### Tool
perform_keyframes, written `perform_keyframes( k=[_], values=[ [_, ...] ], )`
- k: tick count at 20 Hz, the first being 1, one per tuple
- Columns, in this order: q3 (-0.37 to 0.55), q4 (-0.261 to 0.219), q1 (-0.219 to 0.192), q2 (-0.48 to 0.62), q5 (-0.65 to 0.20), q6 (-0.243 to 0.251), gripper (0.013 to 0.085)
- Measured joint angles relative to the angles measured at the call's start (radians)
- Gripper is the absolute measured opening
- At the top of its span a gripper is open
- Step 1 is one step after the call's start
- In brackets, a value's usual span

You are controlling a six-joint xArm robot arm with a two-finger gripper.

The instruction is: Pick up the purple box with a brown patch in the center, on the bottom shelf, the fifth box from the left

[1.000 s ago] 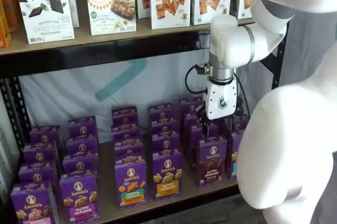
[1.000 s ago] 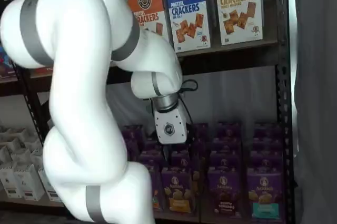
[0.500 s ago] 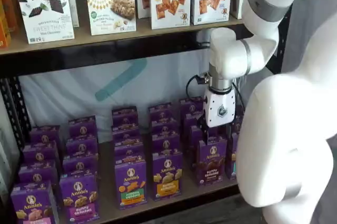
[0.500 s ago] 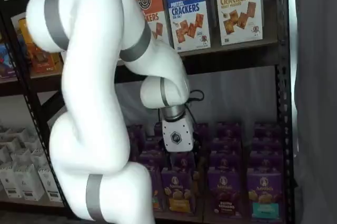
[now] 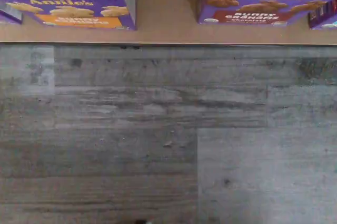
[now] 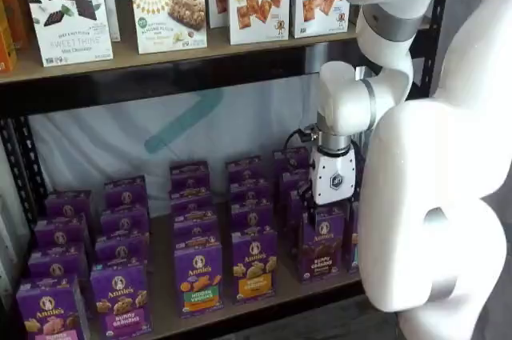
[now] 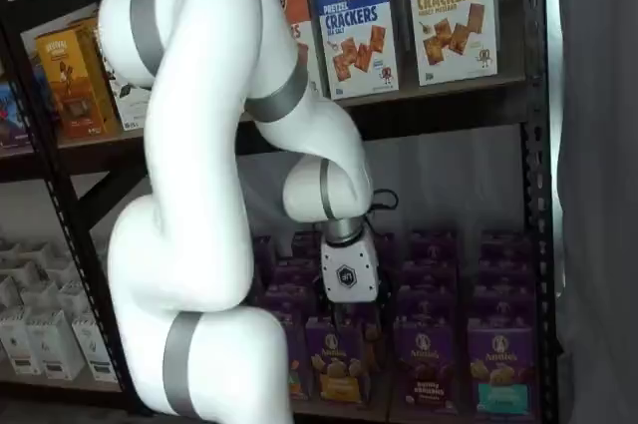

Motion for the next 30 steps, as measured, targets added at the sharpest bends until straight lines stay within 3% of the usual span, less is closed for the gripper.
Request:
perform_keyframes(
  k=[12,20,30],
  values=[
    [-0.116,0.005,-0.041,0.203,-0.072,-0.044,0.085],
    [-0.182,-0.057,-0.064,0.311,-0.125,-0.009,0.085],
    [-0.327,-0.057,-0.078,0.459,-0.184,-0.021,0.085]
  ],
)
